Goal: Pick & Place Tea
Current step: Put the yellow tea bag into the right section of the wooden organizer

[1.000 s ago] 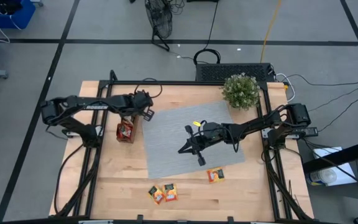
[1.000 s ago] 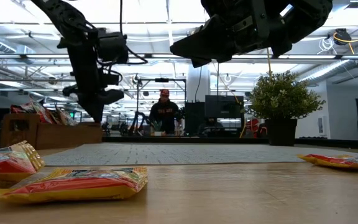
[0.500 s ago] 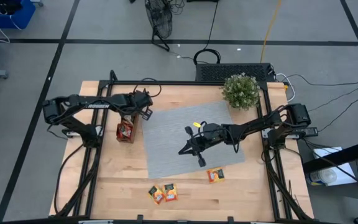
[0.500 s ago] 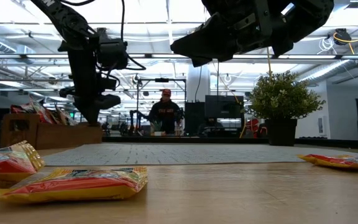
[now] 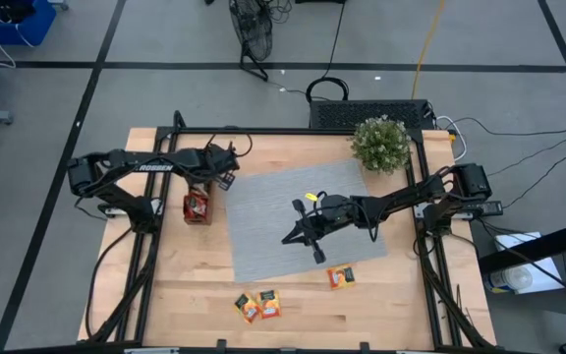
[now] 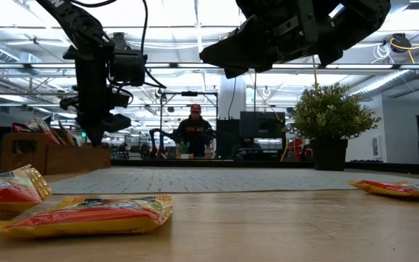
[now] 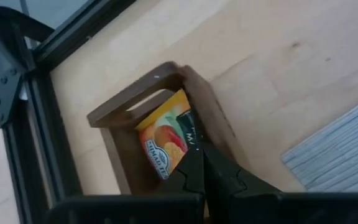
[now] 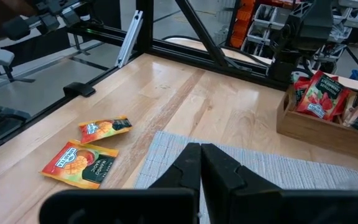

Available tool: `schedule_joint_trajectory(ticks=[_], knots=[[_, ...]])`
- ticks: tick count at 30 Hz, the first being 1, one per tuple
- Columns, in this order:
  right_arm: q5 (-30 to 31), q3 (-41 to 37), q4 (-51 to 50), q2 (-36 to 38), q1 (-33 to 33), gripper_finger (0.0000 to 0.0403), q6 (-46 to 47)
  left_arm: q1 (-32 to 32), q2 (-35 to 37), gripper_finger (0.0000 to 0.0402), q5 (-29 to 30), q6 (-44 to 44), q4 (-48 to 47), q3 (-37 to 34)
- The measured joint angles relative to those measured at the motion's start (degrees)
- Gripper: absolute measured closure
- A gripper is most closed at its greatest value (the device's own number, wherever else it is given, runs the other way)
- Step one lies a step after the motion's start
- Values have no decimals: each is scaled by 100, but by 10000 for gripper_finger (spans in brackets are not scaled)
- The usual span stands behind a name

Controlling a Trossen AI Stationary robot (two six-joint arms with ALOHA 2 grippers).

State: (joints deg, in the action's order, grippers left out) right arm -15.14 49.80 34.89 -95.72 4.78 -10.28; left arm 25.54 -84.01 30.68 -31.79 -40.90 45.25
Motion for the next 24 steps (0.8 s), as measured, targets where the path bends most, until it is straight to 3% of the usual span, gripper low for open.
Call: schedule_joint_trajectory(ticks=[10, 20, 24], knots=[[0, 0, 3, 0, 0, 403, 0, 0, 50, 400, 256, -81, -402, 0], [0, 0, 3, 0, 0, 403, 0, 117, 131, 400, 546, -549, -1484, 2], [0, 0, 3, 0, 0, 403, -4, 128, 284, 395, 520, -482, -1398, 2]])
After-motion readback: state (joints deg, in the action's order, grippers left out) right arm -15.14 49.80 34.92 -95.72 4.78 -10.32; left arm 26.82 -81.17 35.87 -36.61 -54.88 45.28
